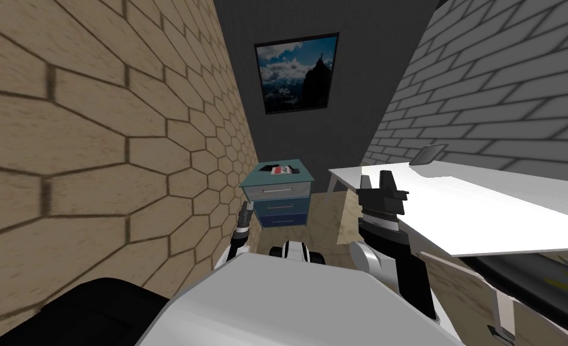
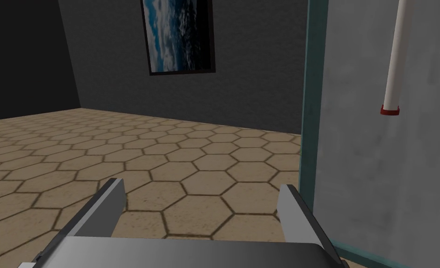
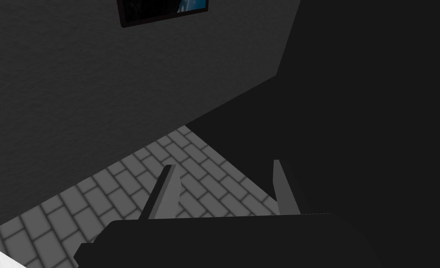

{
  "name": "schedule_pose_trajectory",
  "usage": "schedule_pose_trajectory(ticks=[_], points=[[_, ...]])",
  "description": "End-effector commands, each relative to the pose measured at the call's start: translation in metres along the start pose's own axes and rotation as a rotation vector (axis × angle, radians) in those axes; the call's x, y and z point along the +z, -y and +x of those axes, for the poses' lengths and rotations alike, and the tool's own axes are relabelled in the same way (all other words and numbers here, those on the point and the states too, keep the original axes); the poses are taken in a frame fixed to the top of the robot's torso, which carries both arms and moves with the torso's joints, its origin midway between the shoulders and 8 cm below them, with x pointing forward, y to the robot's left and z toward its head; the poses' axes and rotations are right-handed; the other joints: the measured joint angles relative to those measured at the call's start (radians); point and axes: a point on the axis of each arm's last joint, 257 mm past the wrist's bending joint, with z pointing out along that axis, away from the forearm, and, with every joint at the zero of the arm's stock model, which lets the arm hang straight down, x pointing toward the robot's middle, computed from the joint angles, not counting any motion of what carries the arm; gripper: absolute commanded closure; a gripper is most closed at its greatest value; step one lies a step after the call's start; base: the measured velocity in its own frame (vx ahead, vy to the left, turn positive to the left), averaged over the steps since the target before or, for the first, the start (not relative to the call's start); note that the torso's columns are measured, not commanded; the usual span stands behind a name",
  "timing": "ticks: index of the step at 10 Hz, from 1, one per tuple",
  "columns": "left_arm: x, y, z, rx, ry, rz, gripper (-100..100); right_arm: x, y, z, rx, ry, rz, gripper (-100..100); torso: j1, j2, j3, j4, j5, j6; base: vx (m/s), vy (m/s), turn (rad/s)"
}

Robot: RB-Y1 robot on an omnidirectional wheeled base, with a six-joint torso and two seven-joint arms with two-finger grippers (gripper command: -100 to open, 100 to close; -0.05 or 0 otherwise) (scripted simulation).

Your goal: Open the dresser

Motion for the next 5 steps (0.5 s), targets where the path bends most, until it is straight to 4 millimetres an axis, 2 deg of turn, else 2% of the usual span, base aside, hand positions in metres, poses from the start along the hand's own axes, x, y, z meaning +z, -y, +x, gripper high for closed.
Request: schedule_pose_trajectory(ticks=[1,5], points=[[-0.011,-0.009,-0.002,-0.006,0.009,0.0,-100,0.0,0.0,0.0,0.0,0.0,0.0,0,0.0,0.001,0.0,0.0,0.0,0.0,0.077,-0.022,0.001],[-0.029,-0.024,-0.003,-0.016,0.024,-0.019,-100,0.0,0.0,0.0,0.0,0.0,0.0,0,0.0,0.001,0.0,0.0,0.0,0.0,0.106,-0.023,0.002]])
